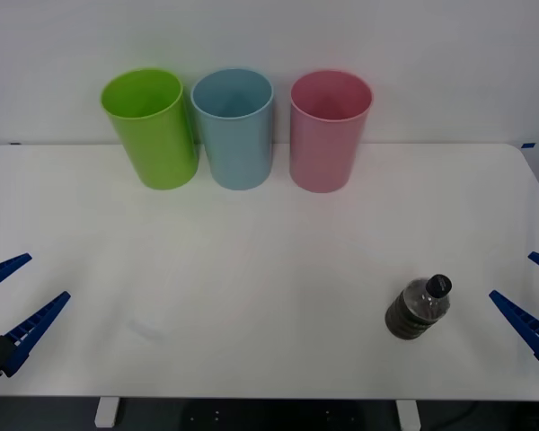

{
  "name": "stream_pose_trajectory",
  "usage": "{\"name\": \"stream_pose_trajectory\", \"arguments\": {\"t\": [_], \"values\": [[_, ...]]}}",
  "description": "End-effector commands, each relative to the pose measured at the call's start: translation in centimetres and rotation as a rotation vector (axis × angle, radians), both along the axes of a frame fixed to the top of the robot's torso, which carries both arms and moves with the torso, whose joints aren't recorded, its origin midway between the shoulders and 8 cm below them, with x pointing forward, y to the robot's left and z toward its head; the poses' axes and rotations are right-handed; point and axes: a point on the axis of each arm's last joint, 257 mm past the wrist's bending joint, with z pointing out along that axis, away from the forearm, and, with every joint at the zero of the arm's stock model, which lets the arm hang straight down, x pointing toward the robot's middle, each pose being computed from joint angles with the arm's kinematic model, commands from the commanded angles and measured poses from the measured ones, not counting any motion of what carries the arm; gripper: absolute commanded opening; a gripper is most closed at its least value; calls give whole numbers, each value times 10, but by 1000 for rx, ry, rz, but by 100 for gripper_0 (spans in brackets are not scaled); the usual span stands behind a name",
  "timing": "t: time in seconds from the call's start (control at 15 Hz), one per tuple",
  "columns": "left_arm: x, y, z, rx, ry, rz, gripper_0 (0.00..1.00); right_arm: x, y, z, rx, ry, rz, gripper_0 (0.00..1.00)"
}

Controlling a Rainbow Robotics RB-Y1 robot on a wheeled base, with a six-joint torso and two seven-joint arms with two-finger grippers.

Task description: Grasp the object on the table and drop it into the matching bin: aluminum can to the light blue bin, PET bottle to the pink bin.

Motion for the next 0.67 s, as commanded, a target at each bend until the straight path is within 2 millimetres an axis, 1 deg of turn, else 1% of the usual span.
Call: {"name": "stream_pose_trajectory", "arguments": {"t": [0.07, 0.13, 0.2, 0.47, 0.67], "values": [[0, 0, 0, 0, 0, 0, 100, 0, 0, 0, 0, 0, 0, 100], [0, 0, 0, 0, 0, 0, 100, 0, 0, 0, 0, 0, 0, 100], [0, 0, 0, 0, 0, 0, 100, -4, 4, -12, 30, 23, -12, 100], [0, 0, 0, 0, 0, 0, 100, -4, 15, -12, 18, 31, 16, 100], [0, 0, 0, 0, 0, 0, 100, -15, 18, -23, -4, 61, 42, 100]]}}
